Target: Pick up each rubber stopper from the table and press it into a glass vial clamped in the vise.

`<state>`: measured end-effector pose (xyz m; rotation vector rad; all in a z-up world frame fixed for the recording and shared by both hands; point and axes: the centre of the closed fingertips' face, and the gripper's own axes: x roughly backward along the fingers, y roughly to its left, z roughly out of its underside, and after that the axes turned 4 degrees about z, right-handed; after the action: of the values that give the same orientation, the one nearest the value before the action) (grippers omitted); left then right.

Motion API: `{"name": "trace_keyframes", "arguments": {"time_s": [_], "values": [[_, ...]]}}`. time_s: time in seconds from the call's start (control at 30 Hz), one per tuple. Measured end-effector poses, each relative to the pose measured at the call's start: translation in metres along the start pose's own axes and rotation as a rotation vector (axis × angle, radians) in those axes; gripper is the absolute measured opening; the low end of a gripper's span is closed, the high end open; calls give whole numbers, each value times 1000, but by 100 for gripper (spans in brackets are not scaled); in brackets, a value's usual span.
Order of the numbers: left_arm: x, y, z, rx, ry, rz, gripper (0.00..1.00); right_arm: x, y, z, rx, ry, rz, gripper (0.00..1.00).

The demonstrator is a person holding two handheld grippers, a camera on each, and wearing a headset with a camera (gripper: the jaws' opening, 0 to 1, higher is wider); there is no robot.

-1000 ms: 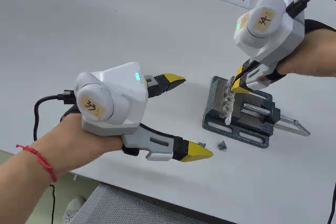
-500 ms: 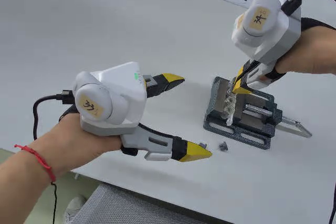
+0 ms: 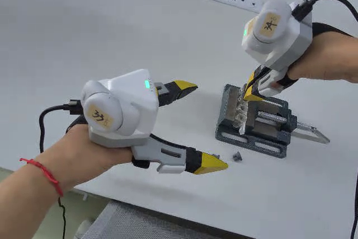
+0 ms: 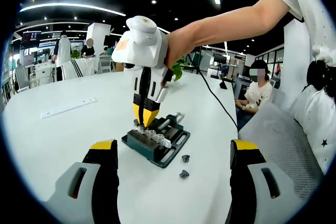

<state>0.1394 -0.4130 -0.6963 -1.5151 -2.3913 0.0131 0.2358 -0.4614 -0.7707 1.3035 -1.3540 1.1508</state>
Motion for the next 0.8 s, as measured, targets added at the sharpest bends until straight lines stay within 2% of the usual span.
{"name": "trace_keyframes", "arguments": {"time_s": [0.27,0.53,0.8], "values": [[4,-5,-8,-18,6,-11,87,-1,-1,0,46,-21,37,2],[9,-6,-11,-26,13,-26,88,0,-2,1,-8,-66,38,2],[14,-6,-14,-25,14,-40,87,2,-3,2,-16,-106,74,2]]}}
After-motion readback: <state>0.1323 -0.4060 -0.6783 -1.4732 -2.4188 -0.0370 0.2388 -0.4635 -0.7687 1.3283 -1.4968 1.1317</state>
